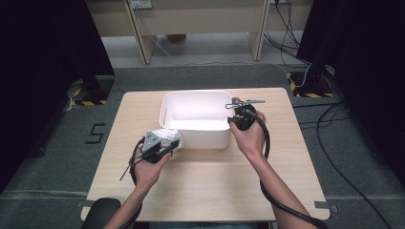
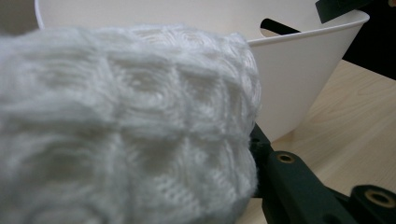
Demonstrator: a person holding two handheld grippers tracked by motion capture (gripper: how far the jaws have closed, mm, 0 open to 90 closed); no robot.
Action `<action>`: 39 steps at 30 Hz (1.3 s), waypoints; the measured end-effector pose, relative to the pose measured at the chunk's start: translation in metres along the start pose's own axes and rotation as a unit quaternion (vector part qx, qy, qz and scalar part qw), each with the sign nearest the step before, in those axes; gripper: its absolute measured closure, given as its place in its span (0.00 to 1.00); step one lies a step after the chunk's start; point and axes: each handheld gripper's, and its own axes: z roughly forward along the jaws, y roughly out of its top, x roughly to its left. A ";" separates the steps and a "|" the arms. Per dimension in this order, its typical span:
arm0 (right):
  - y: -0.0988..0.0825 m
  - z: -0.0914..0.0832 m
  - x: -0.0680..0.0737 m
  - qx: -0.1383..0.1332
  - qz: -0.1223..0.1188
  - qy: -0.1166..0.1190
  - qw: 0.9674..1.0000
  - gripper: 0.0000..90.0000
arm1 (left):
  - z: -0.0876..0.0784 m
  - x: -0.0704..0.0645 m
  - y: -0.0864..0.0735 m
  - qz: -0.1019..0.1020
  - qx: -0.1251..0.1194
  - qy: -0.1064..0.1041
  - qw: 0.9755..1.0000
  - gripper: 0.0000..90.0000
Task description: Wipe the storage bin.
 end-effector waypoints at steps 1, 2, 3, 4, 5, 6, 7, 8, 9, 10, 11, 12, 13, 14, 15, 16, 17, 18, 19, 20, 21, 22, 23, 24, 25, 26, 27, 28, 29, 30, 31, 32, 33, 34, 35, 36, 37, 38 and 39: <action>0.000 0.000 0.000 0.000 0.001 0.000 1.000 0.85 | 0.000 -0.001 0.000 0.000 0.000 0.000 1.000 0.83; 0.000 0.000 0.000 0.000 0.001 0.001 1.000 0.85 | 0.001 -0.001 0.000 0.001 0.000 -0.001 1.000 0.83; 0.000 0.000 0.000 0.000 0.001 0.001 1.000 0.85 | 0.001 -0.002 0.001 0.001 0.000 -0.003 1.000 0.83; 0.000 0.000 0.000 0.000 0.000 0.000 1.000 0.85 | 0.002 -0.003 0.001 0.001 -0.001 -0.003 1.000 0.83; 0.000 0.000 0.000 0.000 0.001 0.000 1.000 0.85 | 0.002 -0.004 0.002 0.002 -0.001 -0.004 1.000 0.83; 0.000 0.000 0.000 -0.001 0.000 0.001 1.000 0.85 | 0.003 -0.005 0.002 0.002 -0.002 -0.007 1.000 0.83; 0.000 0.000 0.000 -0.001 0.000 0.001 1.000 0.85 | 0.003 -0.006 0.002 0.001 -0.002 -0.007 1.000 0.83; 0.000 0.000 0.000 -0.001 -0.001 0.000 1.000 0.85 | 0.004 -0.007 0.003 0.003 -0.002 -0.009 1.000 0.83; 0.000 0.000 0.000 -0.001 -0.002 0.000 1.000 0.85 | 0.005 -0.008 0.003 0.004 -0.002 -0.010 1.000 0.83; 0.000 0.000 0.000 -0.001 -0.001 0.001 1.000 0.85 | 0.005 -0.008 0.004 0.004 -0.002 -0.011 1.000 0.83; 0.000 0.000 0.000 -0.001 0.001 0.001 1.000 0.85 | 0.006 -0.009 0.004 0.004 -0.002 -0.011 1.000 0.83; 0.000 0.000 0.000 -0.001 0.000 0.001 1.000 0.85 | 0.006 -0.009 0.005 0.004 -0.002 -0.012 1.000 0.83; 0.000 0.000 -0.001 -0.001 0.000 0.001 1.000 0.85 | 0.006 -0.009 0.005 0.005 -0.002 -0.013 1.000 0.83; 0.000 0.000 -0.001 -0.001 0.001 0.001 1.000 0.85 | 0.006 -0.009 0.005 0.004 -0.002 -0.013 1.000 0.83; 0.000 0.000 -0.001 -0.001 0.001 0.001 1.000 0.85 | 0.006 -0.009 0.005 0.004 -0.003 -0.012 1.000 0.83; 0.000 0.000 -0.001 -0.001 0.000 0.001 1.000 0.85 | 0.006 -0.009 0.005 0.004 -0.003 -0.012 1.000 0.83; 0.000 0.000 -0.001 -0.001 0.000 0.001 1.000 0.85 | 0.006 -0.009 0.005 0.004 -0.003 -0.012 1.000 0.83; 0.000 0.000 -0.001 -0.001 0.000 0.001 1.000 0.85 | 0.006 -0.009 0.005 0.004 -0.003 -0.012 1.000 0.83; 0.000 0.000 0.000 -0.001 0.001 0.001 1.000 0.85 | 0.006 -0.009 0.004 0.004 -0.003 -0.012 1.000 0.83; 0.000 0.000 0.000 -0.002 0.001 0.001 1.000 0.85 | 0.006 -0.009 0.004 0.005 -0.003 -0.012 1.000 0.83; 0.000 0.000 0.000 -0.002 0.001 0.002 1.000 0.85 | 0.006 -0.008 0.004 0.004 -0.003 -0.012 1.000 0.83; -0.001 0.000 0.000 -0.002 0.000 0.002 1.000 0.85 | 0.006 -0.008 0.004 0.005 -0.003 -0.012 1.000 0.83; -0.001 0.000 0.000 -0.002 0.000 0.002 1.000 0.85 | 0.006 -0.008 0.004 0.006 -0.003 -0.011 1.000 0.83; -0.001 0.000 0.000 -0.002 0.000 0.002 1.000 0.85 | 0.006 -0.008 0.004 0.006 -0.003 -0.011 1.000 0.83; 0.000 0.000 0.000 -0.002 0.001 0.002 1.000 0.85 | 0.006 -0.008 0.004 0.006 -0.003 -0.011 1.000 0.83; 0.000 0.000 0.000 -0.002 0.001 0.002 1.000 0.85 | 0.007 -0.008 0.004 0.008 -0.003 -0.010 1.000 0.83; -0.001 0.000 0.000 -0.002 0.000 0.002 1.000 0.85 | 0.007 -0.008 0.004 0.008 -0.004 -0.009 1.000 0.83; 0.000 0.000 0.000 -0.002 0.000 0.002 1.000 0.85 | 0.007 -0.007 0.004 0.008 -0.003 -0.009 1.000 0.83; 0.000 0.000 0.000 -0.002 0.002 0.002 1.000 0.85 | 0.008 -0.008 0.003 0.008 -0.002 -0.008 1.000 0.83; 0.000 0.000 0.000 -0.002 0.001 0.002 1.000 0.85 | 0.008 -0.008 0.003 0.010 -0.001 -0.008 1.000 0.83; 0.000 0.000 0.000 -0.001 0.002 0.002 1.000 0.85 | 0.009 -0.008 0.002 0.010 0.001 -0.008 1.000 0.83; 0.000 0.000 0.000 -0.002 0.001 0.002 1.000 0.85 | 0.009 -0.008 0.001 0.008 0.000 -0.008 1.000 0.83; 0.000 0.000 0.000 -0.002 0.002 0.002 1.000 0.85 | 0.010 -0.008 0.000 0.009 0.002 -0.008 1.000 0.83; 0.000 0.000 0.000 -0.003 0.001 0.002 1.000 0.85 | 0.011 -0.008 0.000 0.009 0.002 -0.008 1.000 0.83; -0.001 0.000 0.000 -0.002 0.000 0.002 1.000 0.85 | 0.011 -0.009 -0.001 0.010 0.003 -0.007 1.000 0.83; -0.001 0.000 0.001 -0.002 0.002 0.002 1.000 0.85 | 0.012 -0.008 -0.002 0.011 0.005 -0.006 1.000 0.83; 0.000 0.000 0.001 -0.002 0.002 0.002 1.000 0.85 | 0.013 -0.008 -0.003 0.011 0.005 -0.006 1.000 0.83; 0.000 0.000 0.000 -0.002 0.001 0.002 1.000 0.85 | 0.013 -0.008 -0.003 0.011 0.007 -0.007 1.000 0.83; -0.001 0.000 0.000 -0.002 0.001 0.002 1.000 0.85 | 0.014 -0.008 -0.004 0.011 0.007 -0.006 1.000 0.83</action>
